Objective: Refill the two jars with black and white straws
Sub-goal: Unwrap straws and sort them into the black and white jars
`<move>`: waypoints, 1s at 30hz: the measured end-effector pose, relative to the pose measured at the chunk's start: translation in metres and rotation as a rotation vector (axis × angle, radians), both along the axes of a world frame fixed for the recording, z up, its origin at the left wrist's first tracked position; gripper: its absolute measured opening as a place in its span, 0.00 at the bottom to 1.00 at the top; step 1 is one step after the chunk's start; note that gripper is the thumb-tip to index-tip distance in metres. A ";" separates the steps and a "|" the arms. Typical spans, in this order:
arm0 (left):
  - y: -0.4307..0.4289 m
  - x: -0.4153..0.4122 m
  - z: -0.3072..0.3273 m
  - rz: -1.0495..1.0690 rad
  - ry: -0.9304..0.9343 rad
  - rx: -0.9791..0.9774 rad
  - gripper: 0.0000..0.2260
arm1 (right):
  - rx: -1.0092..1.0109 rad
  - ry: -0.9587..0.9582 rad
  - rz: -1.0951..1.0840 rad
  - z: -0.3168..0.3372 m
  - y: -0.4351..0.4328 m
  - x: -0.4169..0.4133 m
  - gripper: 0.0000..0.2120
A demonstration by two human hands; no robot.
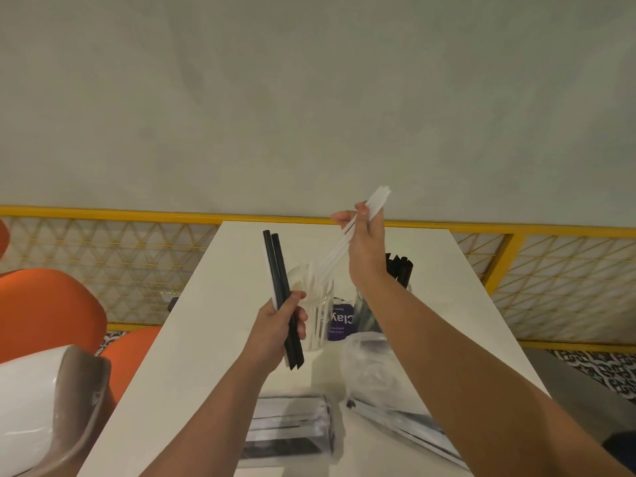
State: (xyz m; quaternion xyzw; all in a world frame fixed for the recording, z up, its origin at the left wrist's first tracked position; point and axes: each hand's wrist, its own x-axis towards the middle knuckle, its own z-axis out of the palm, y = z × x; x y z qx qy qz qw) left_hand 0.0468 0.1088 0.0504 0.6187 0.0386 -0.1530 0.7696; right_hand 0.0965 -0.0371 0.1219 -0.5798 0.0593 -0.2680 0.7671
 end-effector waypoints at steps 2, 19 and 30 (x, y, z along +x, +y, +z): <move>0.000 -0.002 0.001 -0.037 0.003 -0.027 0.08 | -0.098 0.042 0.022 -0.012 0.007 0.002 0.09; -0.008 -0.008 0.015 -0.191 -0.003 -0.095 0.12 | -0.622 0.166 0.001 -0.024 0.013 -0.006 0.14; -0.028 -0.018 0.021 -0.240 -0.027 -0.076 0.09 | -0.683 0.423 0.269 -0.009 0.002 -0.022 0.10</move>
